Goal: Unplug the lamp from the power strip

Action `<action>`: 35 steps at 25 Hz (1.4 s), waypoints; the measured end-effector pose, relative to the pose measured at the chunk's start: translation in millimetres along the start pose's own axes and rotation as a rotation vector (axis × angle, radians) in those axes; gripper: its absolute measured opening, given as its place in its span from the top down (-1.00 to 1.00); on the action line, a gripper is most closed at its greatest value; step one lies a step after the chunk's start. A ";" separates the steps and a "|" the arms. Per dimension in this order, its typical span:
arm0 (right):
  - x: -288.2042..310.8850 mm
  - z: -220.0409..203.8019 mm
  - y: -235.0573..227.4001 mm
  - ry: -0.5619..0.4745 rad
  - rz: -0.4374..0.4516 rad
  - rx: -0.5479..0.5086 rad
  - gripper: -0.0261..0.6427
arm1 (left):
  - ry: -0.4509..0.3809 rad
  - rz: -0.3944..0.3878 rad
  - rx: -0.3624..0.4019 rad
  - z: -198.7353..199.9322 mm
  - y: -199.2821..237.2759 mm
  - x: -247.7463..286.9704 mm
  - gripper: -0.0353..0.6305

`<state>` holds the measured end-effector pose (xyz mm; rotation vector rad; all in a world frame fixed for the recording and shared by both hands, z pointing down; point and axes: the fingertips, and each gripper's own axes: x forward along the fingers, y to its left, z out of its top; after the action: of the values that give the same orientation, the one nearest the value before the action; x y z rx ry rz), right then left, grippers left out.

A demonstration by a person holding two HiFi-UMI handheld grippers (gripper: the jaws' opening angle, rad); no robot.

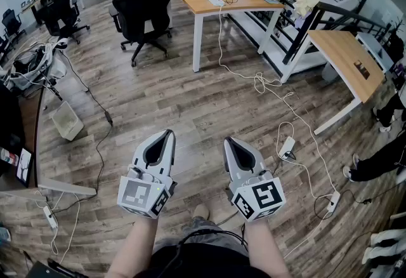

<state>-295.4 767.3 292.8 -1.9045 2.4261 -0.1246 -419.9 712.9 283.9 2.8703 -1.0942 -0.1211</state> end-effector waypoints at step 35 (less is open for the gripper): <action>132.7 18.9 -183.6 -0.018 -0.093 0.072 0.90 | 0.023 -0.052 -0.046 -12.1 45.5 237.6 0.91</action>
<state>-147.7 594.5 292.7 -1.9783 2.2887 -0.1953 -272.0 521.0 288.3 2.8527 -1.0001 -0.1148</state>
